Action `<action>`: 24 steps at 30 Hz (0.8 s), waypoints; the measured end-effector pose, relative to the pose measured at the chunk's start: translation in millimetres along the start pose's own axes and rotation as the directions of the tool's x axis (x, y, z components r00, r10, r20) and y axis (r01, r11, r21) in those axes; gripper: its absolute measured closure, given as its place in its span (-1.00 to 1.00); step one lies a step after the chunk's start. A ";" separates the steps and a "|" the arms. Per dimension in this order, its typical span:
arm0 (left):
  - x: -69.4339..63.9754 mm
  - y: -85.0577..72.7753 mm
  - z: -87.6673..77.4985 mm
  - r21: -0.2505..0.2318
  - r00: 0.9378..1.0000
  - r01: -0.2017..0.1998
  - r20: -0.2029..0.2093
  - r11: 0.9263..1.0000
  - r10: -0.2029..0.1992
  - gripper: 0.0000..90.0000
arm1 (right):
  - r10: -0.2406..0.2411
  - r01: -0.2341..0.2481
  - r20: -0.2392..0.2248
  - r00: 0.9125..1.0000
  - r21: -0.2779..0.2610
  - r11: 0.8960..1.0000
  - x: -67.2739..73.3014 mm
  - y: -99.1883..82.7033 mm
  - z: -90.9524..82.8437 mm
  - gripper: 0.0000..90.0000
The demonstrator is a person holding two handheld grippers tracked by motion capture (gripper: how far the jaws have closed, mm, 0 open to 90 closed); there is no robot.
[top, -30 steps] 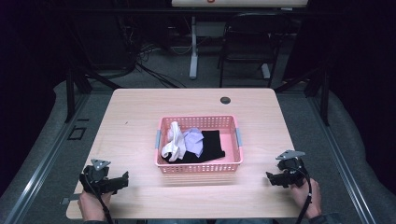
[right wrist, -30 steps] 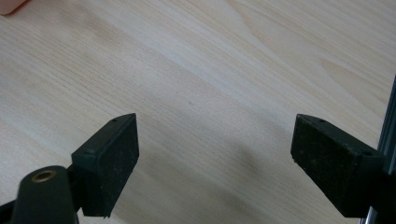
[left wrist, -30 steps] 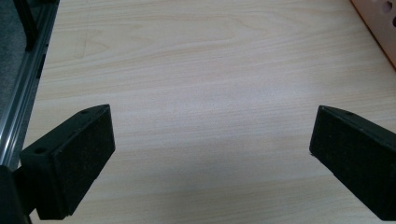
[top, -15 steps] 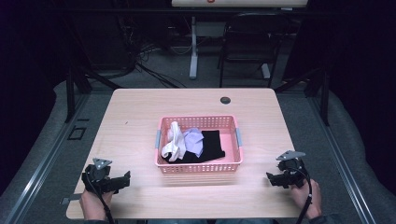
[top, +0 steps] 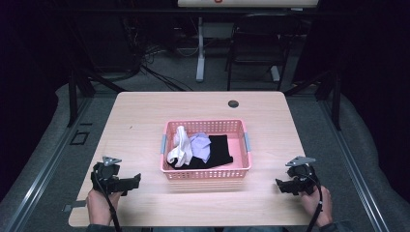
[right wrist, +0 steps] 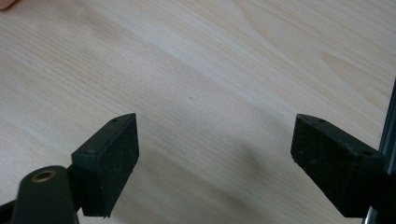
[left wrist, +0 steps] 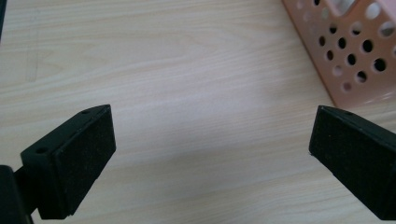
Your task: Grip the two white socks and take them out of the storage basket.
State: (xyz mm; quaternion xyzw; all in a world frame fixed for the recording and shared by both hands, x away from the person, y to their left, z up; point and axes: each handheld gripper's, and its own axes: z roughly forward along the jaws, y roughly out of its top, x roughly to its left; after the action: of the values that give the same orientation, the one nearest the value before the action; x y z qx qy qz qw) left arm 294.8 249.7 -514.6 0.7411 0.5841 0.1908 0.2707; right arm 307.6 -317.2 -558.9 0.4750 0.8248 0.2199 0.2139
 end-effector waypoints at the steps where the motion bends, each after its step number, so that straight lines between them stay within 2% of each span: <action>1: -0.1 3.4 -0.2 0.005 1.000 -0.003 0.009 1.000 0.003 -1.00 | -0.002 0.002 -0.001 1.000 -0.001 1.000 -0.1 0.0 0.2 -0.68; 4: -0.7 11.1 -0.8 0.010 1.000 -0.003 0.031 1.000 0.002 -1.00 | -0.001 0.001 0.002 1.000 0.000 1.000 0.3 0.3 0.8 -0.68; 5: -2.4 17.6 -1.7 0.014 0.999 -0.016 0.044 1.000 0.015 -1.00 | -0.002 0.002 0.001 1.000 0.000 1.000 0.5 0.5 1.0 -0.68; 6: -2.4 17.6 -1.7 0.014 0.999 -0.016 0.044 1.000 0.015 -1.00 | -0.002 0.002 0.001 1.000 0.000 1.000 0.5 0.5 1.0 -0.68; 8: -6.4 29.9 -3.8 0.023 0.997 -0.029 0.075 0.999 0.027 -1.00 | -0.002 0.002 0.002 1.000 -0.001 1.000 0.7 0.6 0.9 -0.68; 9: -6.4 29.9 -3.8 0.023 0.997 -0.029 0.075 0.999 0.027 -1.00 | -0.002 0.002 0.002 1.000 -0.001 1.000 0.7 0.6 0.9 -0.68; 11: -10.3 43.0 -5.5 0.029 0.994 -0.045 0.099 0.999 0.042 -1.00 | -0.006 0.006 0.001 1.000 0.005 1.000 0.4 0.7 0.6 -0.68; 12: -10.3 43.0 -5.5 0.029 0.994 -0.045 0.099 0.999 0.042 -1.00 | -0.006 0.006 0.001 1.000 0.005 1.000 0.4 0.7 0.6 -0.68; 15: -14.0 55.9 -5.6 0.038 0.990 -0.062 0.129 0.997 0.057 -1.00 | -0.004 0.004 0.003 1.000 0.002 1.000 0.5 0.6 0.6 -0.68; 16: -17.2 64.7 -5.6 0.040 0.987 -0.076 0.144 0.996 0.069 -1.00 | -0.006 0.006 0.003 1.000 0.001 1.000 0.4 0.6 0.6 -0.68; 17: -17.2 64.7 -5.6 0.040 0.987 -0.076 0.144 0.996 0.069 -1.00 | -0.006 0.006 0.003 1.000 0.001 1.000 0.5 0.7 0.5 -0.68; 20: -23.2 82.1 -5.5 0.052 0.979 -0.105 0.179 0.993 0.094 -1.00 | -0.009 0.009 0.000 1.000 0.000 1.000 0.2 0.7 0.5 -0.68; 21: -23.2 82.1 -5.5 0.052 0.979 -0.105 0.179 0.993 0.094 -1.00 | -0.009 0.009 0.000 1.000 0.000 1.000 0.2 0.7 0.5 -0.68; 22: -27.1 90.3 -3.8 0.056 0.975 -0.118 0.198 0.991 0.104 -1.00 | -0.009 0.009 0.001 1.000 0.001 1.000 0.2 0.8 0.5 -0.68; 23: -27.1 90.3 -3.8 0.056 0.975 -0.118 0.198 0.991 0.104 -1.00 | -0.009 0.009 0.001 1.000 0.001 1.000 0.2 0.8 0.5 -0.68; 24: -29.3 94.4 -2.4 0.061 0.972 -0.131 0.204 0.990 0.116 -1.00 | -0.009 0.009 0.000 1.000 0.000 1.000 0.0 0.8 0.6 -0.68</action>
State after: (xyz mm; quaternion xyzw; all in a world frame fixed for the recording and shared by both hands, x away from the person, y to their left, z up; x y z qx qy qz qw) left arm 358.2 205.6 -452.9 0.8009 0.5133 0.1101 0.2880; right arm 308.4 -316.7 -558.9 0.4711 0.8270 0.2188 0.2149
